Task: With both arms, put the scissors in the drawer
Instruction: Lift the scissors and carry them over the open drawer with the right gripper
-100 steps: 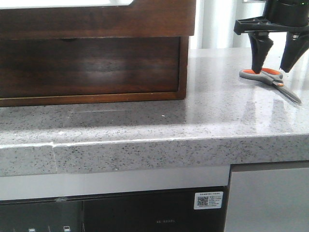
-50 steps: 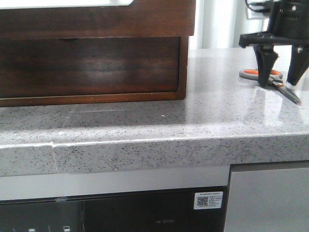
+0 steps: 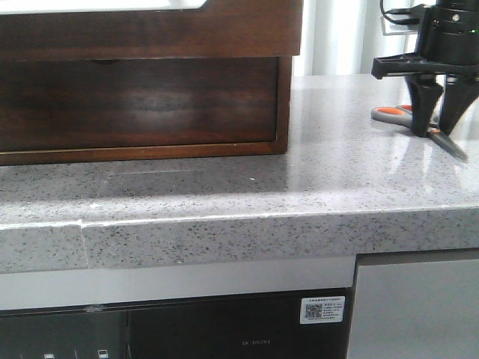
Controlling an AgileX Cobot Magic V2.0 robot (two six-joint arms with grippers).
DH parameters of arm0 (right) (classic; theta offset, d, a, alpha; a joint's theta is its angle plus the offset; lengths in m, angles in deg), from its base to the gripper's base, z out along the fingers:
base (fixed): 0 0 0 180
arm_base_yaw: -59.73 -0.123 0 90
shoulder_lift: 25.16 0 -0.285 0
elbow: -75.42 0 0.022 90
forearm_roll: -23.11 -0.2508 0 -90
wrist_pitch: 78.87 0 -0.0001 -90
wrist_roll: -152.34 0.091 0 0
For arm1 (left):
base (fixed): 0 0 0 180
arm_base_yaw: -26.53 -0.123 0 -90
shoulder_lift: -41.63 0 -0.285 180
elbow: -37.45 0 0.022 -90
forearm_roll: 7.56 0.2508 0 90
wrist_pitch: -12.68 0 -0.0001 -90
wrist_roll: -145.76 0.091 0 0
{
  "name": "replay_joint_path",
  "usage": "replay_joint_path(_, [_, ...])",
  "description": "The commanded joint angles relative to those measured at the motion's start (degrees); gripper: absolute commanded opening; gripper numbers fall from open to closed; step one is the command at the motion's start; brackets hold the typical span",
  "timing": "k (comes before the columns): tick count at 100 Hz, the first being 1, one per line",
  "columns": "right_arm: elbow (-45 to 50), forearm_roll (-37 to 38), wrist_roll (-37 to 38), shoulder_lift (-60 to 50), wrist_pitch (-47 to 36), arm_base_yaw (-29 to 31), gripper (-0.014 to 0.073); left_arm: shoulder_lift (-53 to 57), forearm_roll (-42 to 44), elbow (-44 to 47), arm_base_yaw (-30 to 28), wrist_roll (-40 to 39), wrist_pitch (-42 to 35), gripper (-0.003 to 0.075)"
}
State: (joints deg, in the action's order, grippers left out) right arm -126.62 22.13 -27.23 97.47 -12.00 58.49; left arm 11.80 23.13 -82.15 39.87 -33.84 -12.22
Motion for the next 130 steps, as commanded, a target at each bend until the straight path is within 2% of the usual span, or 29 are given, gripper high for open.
replay_joint_path(1, [-1.5,0.0,0.0,-2.2,-0.7,0.5,0.0008,-0.3,-1.8,-1.7,0.1,-0.7,-3.4,0.0316])
replay_joint_path(10, [-1.5,0.0,0.0,-2.2,-0.7,0.5,-0.0073,-0.3,-1.8,-1.7,0.1,-0.7,-3.4,0.0316])
replay_joint_path(46, [-1.5,-2.0,-2.5,-9.3,-3.8,0.5,-0.0073,-0.3,-1.8,-1.7,0.1,-0.7,-3.4,0.0316])
replay_joint_path(77, [-1.5,-11.8,-13.7,-23.0,-9.0,-0.8,-0.0073,-0.3,-1.8,-1.7,0.1,-0.7,-3.4,0.0316])
replay_joint_path(89, [-1.5,-13.1,-18.6,-28.4,-13.1,-4.4,-0.0073,-0.3,-1.8,-1.7,0.1,-0.7,-3.4,0.0316])
replay_joint_path(104, [-1.5,-13.6,-25.7,-33.4,-17.6,-12.4,-0.0073,-0.3,-1.8,-1.7,0.1,-0.7,-3.5,0.0316])
replay_joint_path(130, [-1.5,-13.6,-33.6,-35.0,-21.8,-25.9,-0.0073,-0.3,-1.8,-1.7,0.1,-0.7,-3.5,0.0316])
